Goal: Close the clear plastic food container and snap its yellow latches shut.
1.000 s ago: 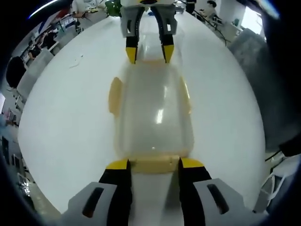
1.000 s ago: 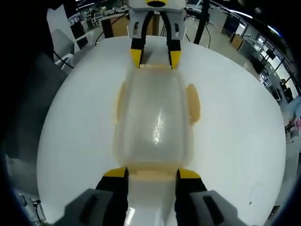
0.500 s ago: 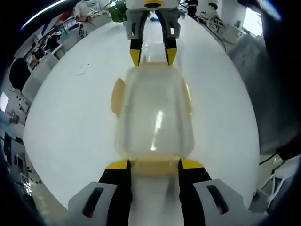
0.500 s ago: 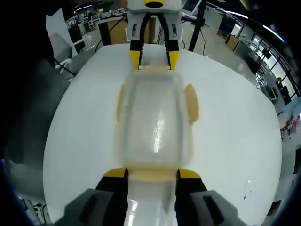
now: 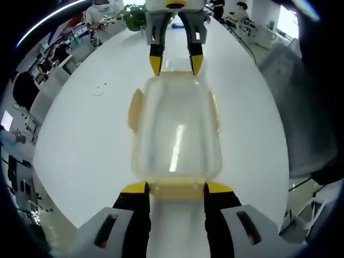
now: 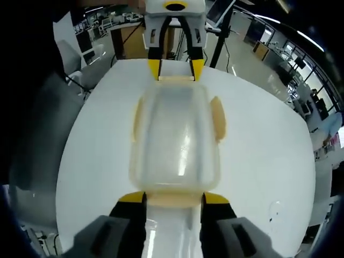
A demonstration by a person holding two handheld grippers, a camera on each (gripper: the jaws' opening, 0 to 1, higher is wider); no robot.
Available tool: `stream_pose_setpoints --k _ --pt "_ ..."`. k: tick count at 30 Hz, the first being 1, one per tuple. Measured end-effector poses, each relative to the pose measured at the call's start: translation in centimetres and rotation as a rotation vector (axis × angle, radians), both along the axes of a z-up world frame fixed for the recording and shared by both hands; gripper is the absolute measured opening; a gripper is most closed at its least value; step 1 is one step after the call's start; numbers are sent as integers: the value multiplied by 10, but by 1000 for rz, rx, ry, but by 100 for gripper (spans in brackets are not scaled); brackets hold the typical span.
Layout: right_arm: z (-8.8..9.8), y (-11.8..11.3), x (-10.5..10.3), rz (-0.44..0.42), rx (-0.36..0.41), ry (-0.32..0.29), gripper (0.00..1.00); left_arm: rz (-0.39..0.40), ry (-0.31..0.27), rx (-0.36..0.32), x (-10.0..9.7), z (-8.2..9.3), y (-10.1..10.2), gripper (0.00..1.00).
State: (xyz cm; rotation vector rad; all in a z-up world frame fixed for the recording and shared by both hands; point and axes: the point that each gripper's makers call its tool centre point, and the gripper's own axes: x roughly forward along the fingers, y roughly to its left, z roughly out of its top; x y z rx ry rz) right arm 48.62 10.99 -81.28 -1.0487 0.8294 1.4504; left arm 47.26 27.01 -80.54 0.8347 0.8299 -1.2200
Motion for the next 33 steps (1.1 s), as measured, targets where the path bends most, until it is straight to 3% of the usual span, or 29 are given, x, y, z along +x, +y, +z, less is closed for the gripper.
stream_pose_setpoints --k 13,19,33 --pt "19 -19 -6 -6 5 -21 36 6 -36 16 -3 12 -20 35" --pt "19 -28 -7 -3 2 -29 36 7 -58 18 -5 21 -29 35" --pt "23 -55 -2 -25 13 -25 36 -15 -59 32 7 22 -54 35"
